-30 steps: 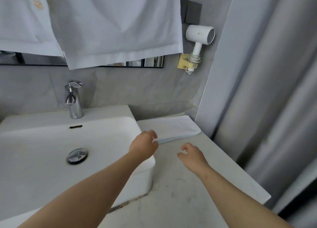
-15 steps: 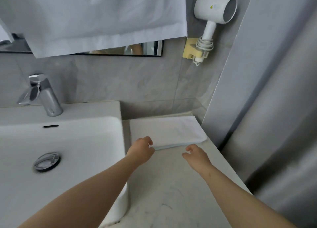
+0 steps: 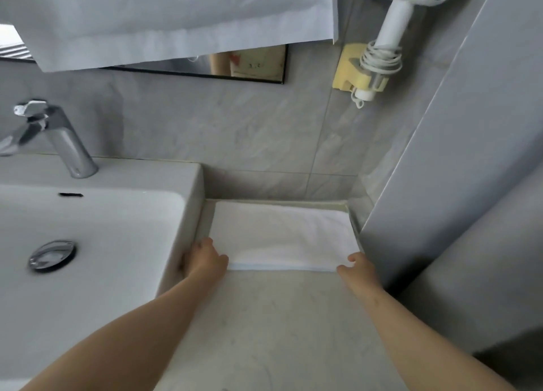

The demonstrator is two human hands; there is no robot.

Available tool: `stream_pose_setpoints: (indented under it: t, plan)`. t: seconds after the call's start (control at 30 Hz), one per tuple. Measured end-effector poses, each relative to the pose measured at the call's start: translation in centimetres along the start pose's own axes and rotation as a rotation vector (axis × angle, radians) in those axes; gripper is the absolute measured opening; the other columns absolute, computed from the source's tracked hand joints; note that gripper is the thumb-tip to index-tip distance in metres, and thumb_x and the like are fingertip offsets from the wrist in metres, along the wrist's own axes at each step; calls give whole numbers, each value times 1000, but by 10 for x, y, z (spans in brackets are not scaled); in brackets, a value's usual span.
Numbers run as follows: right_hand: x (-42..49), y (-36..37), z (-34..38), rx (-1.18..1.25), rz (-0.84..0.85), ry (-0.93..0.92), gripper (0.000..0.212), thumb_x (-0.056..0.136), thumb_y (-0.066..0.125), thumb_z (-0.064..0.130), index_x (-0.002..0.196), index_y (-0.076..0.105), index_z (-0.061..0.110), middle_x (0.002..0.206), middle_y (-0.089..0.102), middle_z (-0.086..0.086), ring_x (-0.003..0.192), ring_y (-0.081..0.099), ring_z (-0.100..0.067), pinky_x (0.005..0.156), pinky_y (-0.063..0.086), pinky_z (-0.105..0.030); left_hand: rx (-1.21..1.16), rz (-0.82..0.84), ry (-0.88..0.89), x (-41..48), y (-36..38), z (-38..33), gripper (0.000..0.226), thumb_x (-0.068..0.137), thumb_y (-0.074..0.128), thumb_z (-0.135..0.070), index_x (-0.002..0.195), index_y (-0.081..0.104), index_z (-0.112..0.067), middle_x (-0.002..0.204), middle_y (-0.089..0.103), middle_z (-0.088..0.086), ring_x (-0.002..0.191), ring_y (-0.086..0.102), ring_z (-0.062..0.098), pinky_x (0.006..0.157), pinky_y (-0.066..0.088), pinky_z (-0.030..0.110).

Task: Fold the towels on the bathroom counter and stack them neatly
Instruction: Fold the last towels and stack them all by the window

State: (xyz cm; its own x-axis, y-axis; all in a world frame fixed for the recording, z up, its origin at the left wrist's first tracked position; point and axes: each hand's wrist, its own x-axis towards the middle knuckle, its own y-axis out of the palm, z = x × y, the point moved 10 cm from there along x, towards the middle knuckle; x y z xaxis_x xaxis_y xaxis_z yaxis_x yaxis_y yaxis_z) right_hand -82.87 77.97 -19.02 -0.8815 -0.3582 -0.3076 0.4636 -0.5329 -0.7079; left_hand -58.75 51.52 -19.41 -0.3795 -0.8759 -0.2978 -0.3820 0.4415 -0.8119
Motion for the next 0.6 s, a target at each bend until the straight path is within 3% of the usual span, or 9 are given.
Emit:
stream_pose_setpoints:
  t: [0.13, 0.23, 0.37, 0.5, 0.6]
  plan:
    - [26, -1, -4, 19, -5, 15, 54, 88, 55, 12, 138, 37, 3, 139, 42, -19, 116, 51, -38, 93, 47, -40, 5, -4, -53, 9, 9, 1, 51, 91, 53, -25, 136, 35, -10, 135, 43, 16, 120, 46, 35, 96, 42, 36]
    - [39, 3, -12, 74, -15, 56, 57, 88, 55, 11, 139, 34, 0, 140, 41, -20, 120, 48, -38, 96, 44, -41, -78, 3, -73, 18, 16, 2, 43, 92, 53, -21, 129, 38, -7, 127, 49, 19, 110, 53, 36, 88, 45, 35]
    - [51, 7, -16, 150, -41, 91, 56, 86, 56, 5, 137, 35, -2, 138, 43, -22, 119, 49, -39, 93, 44, -41, -57, -64, -66, 22, 8, -2, 39, 91, 52, -17, 128, 41, -9, 124, 54, 17, 109, 55, 35, 88, 45, 33]
    - [60, 2, -19, 225, -124, 124, 41, 79, 58, -1, 119, 45, -4, 119, 54, -27, 103, 56, -43, 81, 49, -45, -23, -154, -57, 27, -4, -5, 46, 90, 50, -13, 135, 43, -15, 129, 50, 16, 117, 48, 36, 99, 42, 35]
    - [62, -5, -17, 295, -186, 107, 32, 76, 58, 0, 107, 48, 2, 107, 56, -22, 90, 59, -42, 73, 53, -47, -206, -179, -90, 26, -11, -7, 48, 90, 52, -9, 137, 41, -9, 133, 46, 19, 121, 45, 36, 99, 38, 35]
